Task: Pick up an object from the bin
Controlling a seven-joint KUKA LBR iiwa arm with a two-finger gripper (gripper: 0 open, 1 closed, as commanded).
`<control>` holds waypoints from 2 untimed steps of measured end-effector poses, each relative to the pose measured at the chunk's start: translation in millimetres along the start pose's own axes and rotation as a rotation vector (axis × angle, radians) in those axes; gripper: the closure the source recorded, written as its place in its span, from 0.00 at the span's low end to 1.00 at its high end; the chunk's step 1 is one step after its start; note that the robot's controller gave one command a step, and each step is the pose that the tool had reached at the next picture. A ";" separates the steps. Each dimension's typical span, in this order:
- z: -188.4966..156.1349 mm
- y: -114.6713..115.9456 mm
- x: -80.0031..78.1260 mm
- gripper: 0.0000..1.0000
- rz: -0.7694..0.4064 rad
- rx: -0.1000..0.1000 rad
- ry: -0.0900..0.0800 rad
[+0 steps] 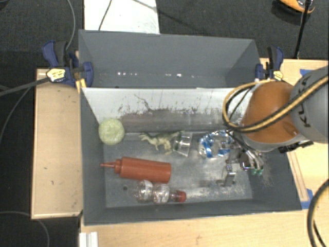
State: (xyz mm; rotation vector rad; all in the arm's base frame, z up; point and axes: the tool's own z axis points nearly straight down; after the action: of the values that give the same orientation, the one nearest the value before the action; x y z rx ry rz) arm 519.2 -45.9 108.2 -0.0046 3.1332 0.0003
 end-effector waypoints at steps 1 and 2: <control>11.8 11.9 -39.5 0.00 0.087 0.000 0.005; 5.9 -6.5 -54.0 0.00 0.109 -0.001 0.002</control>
Offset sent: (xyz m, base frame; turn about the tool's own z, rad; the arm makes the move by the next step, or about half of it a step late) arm 0.0658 -0.0375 0.0046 -0.1070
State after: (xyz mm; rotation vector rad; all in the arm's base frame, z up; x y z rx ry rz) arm 573.3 -52.2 102.8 0.1655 3.1310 0.0022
